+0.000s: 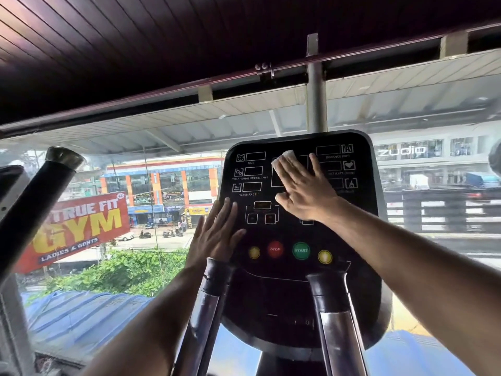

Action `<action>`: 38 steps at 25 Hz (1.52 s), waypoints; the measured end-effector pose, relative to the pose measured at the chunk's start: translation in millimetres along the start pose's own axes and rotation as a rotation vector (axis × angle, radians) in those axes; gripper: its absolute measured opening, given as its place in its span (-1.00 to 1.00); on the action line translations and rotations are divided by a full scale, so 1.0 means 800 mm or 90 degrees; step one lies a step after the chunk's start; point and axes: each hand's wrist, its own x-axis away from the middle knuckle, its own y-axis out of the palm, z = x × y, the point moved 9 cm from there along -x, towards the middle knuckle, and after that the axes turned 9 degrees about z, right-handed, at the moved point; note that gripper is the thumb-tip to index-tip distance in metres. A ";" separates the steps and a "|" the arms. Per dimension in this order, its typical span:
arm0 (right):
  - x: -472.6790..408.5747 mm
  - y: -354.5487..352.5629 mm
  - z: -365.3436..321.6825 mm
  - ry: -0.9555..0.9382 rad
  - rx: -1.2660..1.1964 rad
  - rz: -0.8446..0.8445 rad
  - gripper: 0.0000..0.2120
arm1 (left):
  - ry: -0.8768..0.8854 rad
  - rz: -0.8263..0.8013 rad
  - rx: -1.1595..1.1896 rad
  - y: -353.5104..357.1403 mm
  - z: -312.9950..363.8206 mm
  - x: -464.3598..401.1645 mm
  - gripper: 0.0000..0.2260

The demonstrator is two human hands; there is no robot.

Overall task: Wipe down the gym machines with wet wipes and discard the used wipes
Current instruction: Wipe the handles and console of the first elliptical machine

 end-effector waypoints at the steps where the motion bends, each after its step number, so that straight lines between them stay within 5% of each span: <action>1: 0.006 0.000 -0.003 0.009 -0.008 0.001 -0.17 | -0.008 0.000 0.006 0.000 0.000 -0.001 -0.34; 5: 0.036 0.015 -0.062 -0.164 0.035 -0.004 -0.16 | -0.010 0.001 0.003 -0.004 0.001 0.001 -0.33; 10: 0.027 -0.004 0.022 0.072 -0.007 0.006 -0.15 | -0.023 -0.008 0.020 -0.006 0.003 0.001 -0.31; 15: 0.057 0.007 -0.059 -0.094 0.024 -0.017 -0.16 | -0.025 -0.005 0.017 -0.010 0.004 0.003 -0.30; 20: 0.045 -0.005 0.067 0.203 0.005 0.004 -0.12 | -0.021 -0.002 0.017 -0.016 0.009 0.005 -0.26; 25: 0.058 0.002 -0.032 -0.011 0.005 -0.018 -0.12 | -0.019 -0.037 0.024 -0.012 0.010 0.004 -0.26; 30: 0.065 -0.009 0.083 0.238 -0.004 -0.009 -0.12 | -0.022 -0.029 0.018 -0.017 0.015 0.003 -0.22; 35: 0.088 -0.006 -0.005 0.032 -0.024 -0.009 -0.21 | -0.014 -0.035 0.017 -0.024 0.026 0.003 -0.12; 38: 0.085 -0.013 0.068 0.203 -0.025 -0.015 -0.23 | 0.025 -0.028 -0.028 -0.025 0.031 0.006 -0.19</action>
